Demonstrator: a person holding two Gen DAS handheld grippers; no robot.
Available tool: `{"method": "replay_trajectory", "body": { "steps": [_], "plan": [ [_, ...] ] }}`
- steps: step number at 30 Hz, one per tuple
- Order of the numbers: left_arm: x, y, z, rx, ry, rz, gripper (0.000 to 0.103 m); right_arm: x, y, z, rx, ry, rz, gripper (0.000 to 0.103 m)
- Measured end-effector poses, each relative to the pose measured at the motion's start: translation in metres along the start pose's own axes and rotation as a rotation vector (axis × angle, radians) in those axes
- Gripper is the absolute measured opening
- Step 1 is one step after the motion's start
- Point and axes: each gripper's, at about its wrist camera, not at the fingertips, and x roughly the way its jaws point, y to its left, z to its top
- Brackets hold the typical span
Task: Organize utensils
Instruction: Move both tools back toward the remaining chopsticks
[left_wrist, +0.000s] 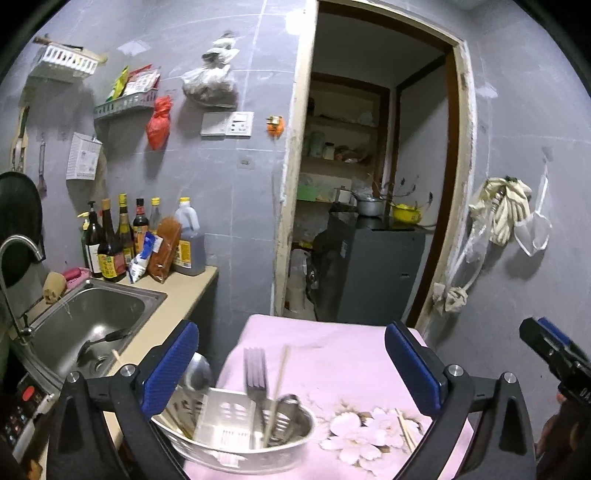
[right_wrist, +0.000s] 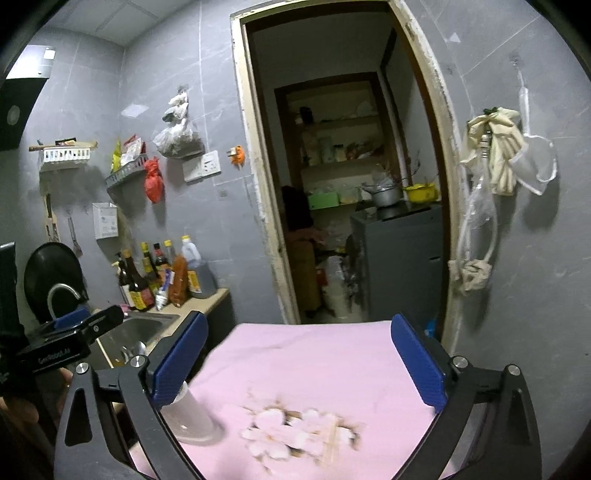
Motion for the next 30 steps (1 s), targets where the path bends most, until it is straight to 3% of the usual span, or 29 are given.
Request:
{"method": "replay_trajectory", "body": {
  "steps": [17,23,30],
  "plan": [
    [0.011,-0.064,-0.053,0.008,0.023,-0.06,0.102,-0.014,-0.061,-0.025,-0.051,0.067,-0.12,0.098],
    [0.026,-0.07,-0.07,0.012,0.059,-0.065,0.102,0.002,-0.066,-0.05,-0.078,0.15,-0.128,0.098],
    [0.049,-0.069,-0.09,-0.013,0.177,-0.105,0.102,0.033,-0.073,-0.092,-0.129,0.302,-0.13,0.098]
  ]
}}
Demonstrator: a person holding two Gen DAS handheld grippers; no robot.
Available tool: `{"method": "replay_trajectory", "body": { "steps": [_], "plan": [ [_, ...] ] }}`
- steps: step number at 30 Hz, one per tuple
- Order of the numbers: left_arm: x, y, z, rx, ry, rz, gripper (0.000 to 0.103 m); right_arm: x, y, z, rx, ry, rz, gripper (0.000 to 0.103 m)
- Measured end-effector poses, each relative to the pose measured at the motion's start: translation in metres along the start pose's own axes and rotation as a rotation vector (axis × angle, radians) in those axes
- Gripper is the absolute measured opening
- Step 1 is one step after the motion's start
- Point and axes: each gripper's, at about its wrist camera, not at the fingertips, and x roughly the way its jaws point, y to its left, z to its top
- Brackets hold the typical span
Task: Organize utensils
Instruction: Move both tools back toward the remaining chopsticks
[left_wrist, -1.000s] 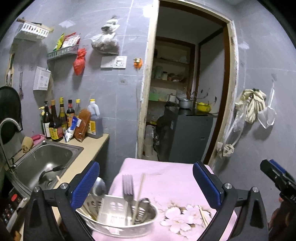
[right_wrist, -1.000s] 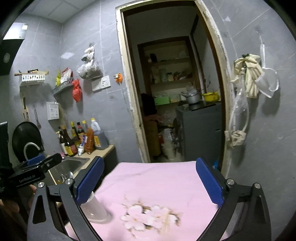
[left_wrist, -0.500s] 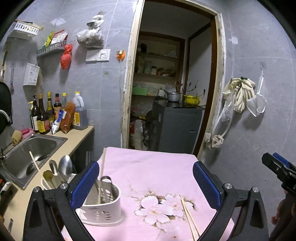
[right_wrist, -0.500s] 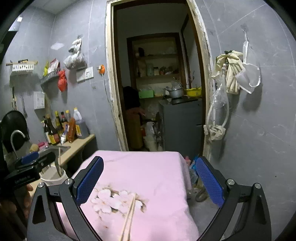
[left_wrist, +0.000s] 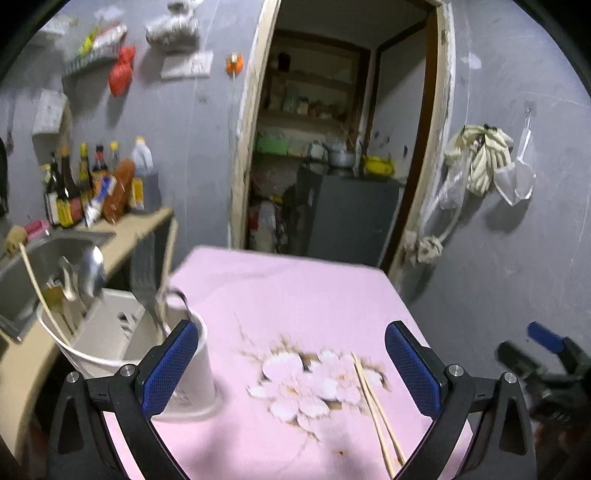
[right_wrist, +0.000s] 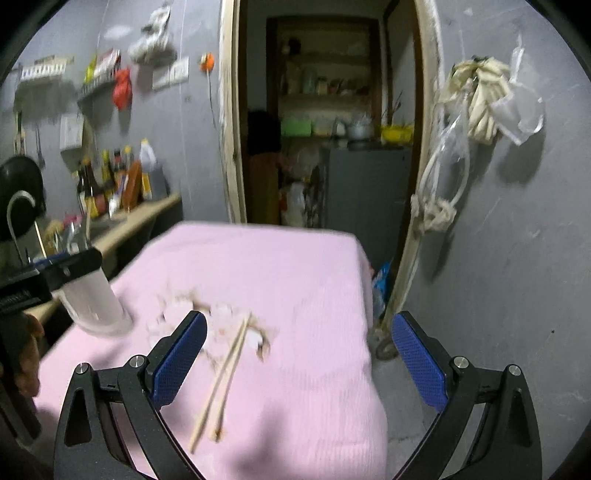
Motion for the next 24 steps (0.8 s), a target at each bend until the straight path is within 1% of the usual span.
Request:
{"method": "replay_trajectory", "body": {
  "steps": [2,6,10,13,17,19,24],
  "plan": [
    [0.009,-0.001,-0.007,-0.001,0.053,-0.029,0.102,0.011,0.0,-0.009,-0.002,0.045,0.008,0.098],
    [0.027,-0.006,-0.024,0.011,0.119,-0.036,0.102,0.031,0.001,-0.028,-0.016,0.11,0.025,0.098],
    [0.045,-0.005,-0.041,-0.011,0.176,-0.018,0.102,0.049,0.01,-0.047,-0.042,0.169,0.064,0.098],
    [0.056,-0.004,-0.051,-0.023,0.213,-0.002,0.102,0.065,0.019,-0.056,-0.074,0.219,0.096,0.098],
    [0.071,-0.003,-0.058,-0.036,0.271,0.012,0.102,0.08,0.026,-0.064,-0.097,0.266,0.118,0.098],
    [0.075,-0.003,-0.06,-0.041,0.284,0.02,0.102,0.084,0.031,-0.066,-0.107,0.279,0.122,0.098],
    [0.078,-0.001,-0.059,-0.045,0.296,0.04,0.102,0.094,0.04,-0.067,-0.165,0.312,0.079,0.098]
  ]
}}
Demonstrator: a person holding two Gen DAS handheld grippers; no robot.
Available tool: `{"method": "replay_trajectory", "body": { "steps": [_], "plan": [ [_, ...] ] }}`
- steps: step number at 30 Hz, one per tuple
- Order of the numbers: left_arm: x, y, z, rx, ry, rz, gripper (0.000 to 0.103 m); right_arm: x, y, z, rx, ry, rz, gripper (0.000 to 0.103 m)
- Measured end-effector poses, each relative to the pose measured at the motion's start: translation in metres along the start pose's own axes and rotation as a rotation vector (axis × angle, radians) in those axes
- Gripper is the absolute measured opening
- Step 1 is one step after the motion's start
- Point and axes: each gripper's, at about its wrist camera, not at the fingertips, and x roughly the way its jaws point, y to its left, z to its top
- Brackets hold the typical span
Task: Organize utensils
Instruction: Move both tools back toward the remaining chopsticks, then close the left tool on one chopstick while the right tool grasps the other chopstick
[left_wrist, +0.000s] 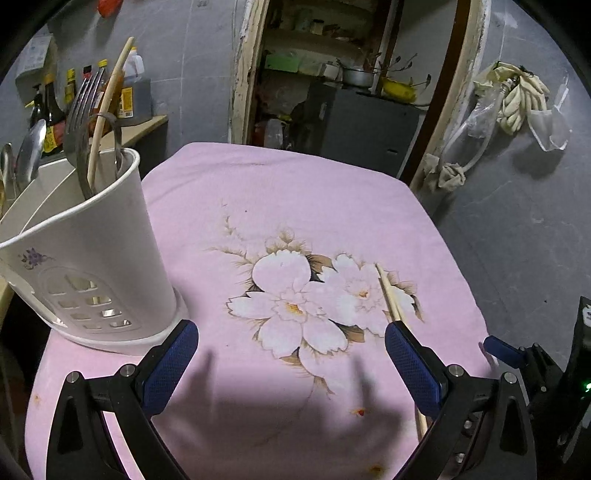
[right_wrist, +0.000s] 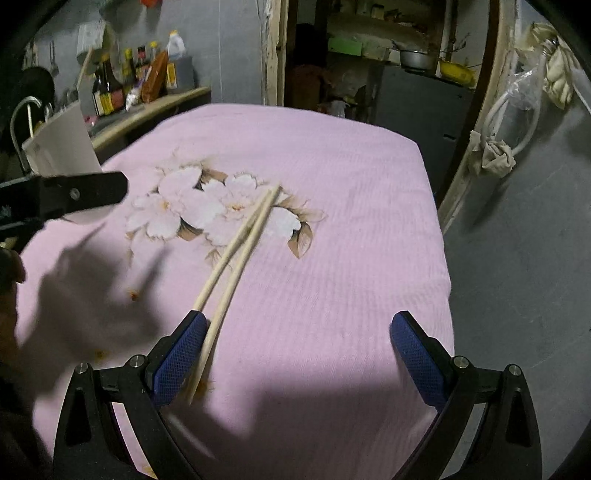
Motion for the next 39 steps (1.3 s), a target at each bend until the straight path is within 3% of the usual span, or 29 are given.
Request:
{"method": "replay_trajectory", "body": {
  "steps": [2,4,8,13,16,19,24,30,34,39],
  "plan": [
    [0.001,0.002,0.0,-0.005,0.004,0.005,0.102,0.0,0.001,0.001,0.001,0.002,-0.01,0.096],
    [0.001,0.003,-0.001,-0.007,0.006,0.005,0.102,-0.002,0.0,0.003,0.001,-0.001,-0.016,0.078],
    [0.004,0.003,0.0,-0.01,0.014,-0.004,0.102,-0.004,-0.004,0.004,0.006,0.005,0.01,0.06],
    [0.01,-0.001,0.002,-0.02,0.032,-0.04,0.102,-0.006,-0.01,-0.001,0.012,0.002,0.026,0.025],
    [0.016,-0.008,0.003,-0.007,0.045,-0.073,0.102,-0.011,-0.017,-0.005,0.029,-0.003,0.022,0.013],
    [0.022,-0.016,0.002,0.011,0.06,-0.11,0.102,-0.017,-0.024,-0.011,0.052,-0.009,0.009,0.007],
    [0.032,-0.035,0.004,0.054,0.069,-0.176,0.098,-0.023,-0.039,-0.018,0.102,-0.008,-0.006,0.006],
    [0.052,-0.055,0.009,0.098,0.124,-0.244,0.068,-0.018,-0.051,-0.019,0.135,0.003,-0.005,0.006],
    [0.072,-0.064,0.011,0.092,0.207,-0.262,0.043,-0.014,-0.058,-0.019,0.153,0.011,0.003,0.006],
    [0.082,-0.065,0.014,0.052,0.238,-0.27,0.032,-0.008,-0.062,-0.014,0.16,0.027,0.038,0.007]
  ]
}}
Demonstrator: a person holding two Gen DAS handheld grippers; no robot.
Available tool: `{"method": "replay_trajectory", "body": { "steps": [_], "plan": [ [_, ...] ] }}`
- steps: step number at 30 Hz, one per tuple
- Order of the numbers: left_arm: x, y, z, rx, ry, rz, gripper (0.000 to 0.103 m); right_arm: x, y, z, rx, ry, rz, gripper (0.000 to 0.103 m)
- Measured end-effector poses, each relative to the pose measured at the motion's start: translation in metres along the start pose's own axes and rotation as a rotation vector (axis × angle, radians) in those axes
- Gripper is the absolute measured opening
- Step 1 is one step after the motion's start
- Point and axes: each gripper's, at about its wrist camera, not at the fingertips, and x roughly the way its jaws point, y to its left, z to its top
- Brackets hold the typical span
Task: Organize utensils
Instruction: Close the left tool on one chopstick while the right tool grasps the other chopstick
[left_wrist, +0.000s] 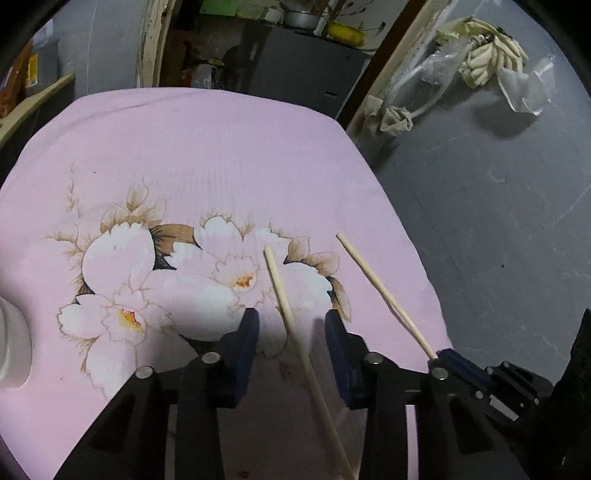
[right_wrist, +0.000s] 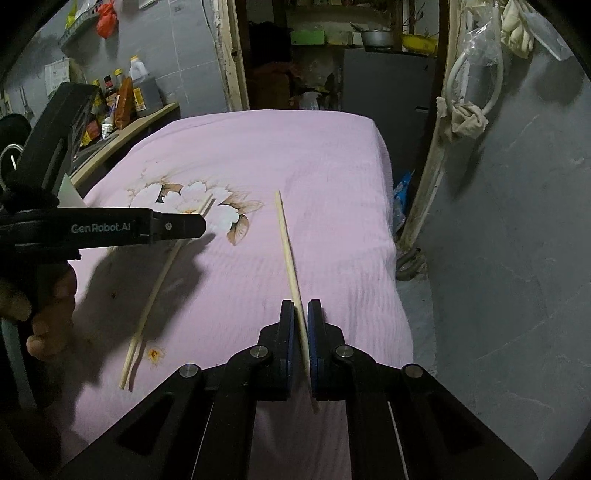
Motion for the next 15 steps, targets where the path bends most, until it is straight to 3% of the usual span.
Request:
{"method": "replay_trajectory", "body": {
  "steps": [5,15],
  "plan": [
    [0.005,0.005,0.003,0.002,0.008,0.025,0.01,0.014,0.003,0.01,-0.038,0.029,0.026,0.007],
    [-0.002,0.022,-0.004,-0.049,-0.004,0.003,0.007,0.056,0.022,0.057,-0.124,0.083,0.032,0.008]
  ]
}}
